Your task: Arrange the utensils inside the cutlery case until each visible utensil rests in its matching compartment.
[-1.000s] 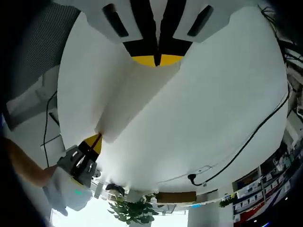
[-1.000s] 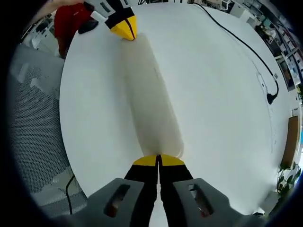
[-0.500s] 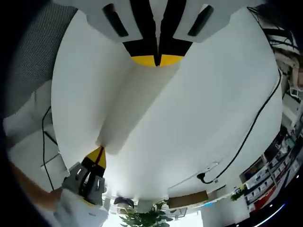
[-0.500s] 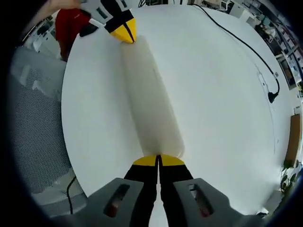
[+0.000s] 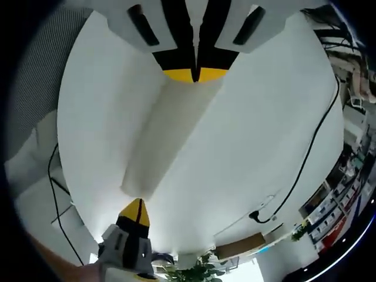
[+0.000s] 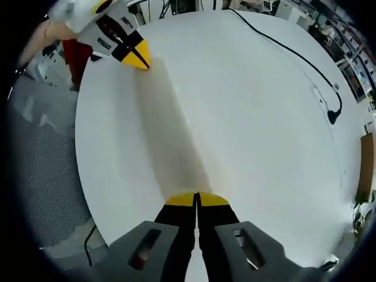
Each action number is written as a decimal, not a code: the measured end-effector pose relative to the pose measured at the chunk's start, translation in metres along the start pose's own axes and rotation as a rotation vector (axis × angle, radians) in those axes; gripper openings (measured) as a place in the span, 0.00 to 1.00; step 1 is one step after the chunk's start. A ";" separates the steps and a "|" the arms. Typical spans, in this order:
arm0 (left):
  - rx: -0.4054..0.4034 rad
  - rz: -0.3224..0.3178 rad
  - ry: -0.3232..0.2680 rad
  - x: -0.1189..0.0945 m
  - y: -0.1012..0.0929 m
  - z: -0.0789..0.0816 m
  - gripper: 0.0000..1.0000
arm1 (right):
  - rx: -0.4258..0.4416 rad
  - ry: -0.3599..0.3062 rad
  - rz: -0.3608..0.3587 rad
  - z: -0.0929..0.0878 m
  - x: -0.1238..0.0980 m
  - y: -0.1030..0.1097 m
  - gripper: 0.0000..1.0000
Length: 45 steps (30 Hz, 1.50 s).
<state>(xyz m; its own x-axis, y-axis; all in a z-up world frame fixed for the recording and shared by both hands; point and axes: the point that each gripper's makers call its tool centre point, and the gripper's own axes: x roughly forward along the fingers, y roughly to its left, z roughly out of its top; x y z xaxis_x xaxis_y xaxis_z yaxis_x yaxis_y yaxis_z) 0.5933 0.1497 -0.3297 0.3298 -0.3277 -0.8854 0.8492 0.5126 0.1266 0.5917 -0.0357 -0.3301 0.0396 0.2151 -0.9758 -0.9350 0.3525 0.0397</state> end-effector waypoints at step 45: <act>0.004 0.020 0.004 0.001 0.001 0.002 0.00 | -0.050 0.039 0.072 0.049 0.020 0.022 0.00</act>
<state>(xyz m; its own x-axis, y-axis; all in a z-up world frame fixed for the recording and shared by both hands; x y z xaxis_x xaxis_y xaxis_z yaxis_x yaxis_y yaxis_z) 0.5958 0.1483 -0.3291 0.3448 -0.3141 -0.8846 0.8441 0.5161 0.1457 0.5897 0.0211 -0.3378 -0.0413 0.2021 -0.9785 -0.9514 0.2913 0.1003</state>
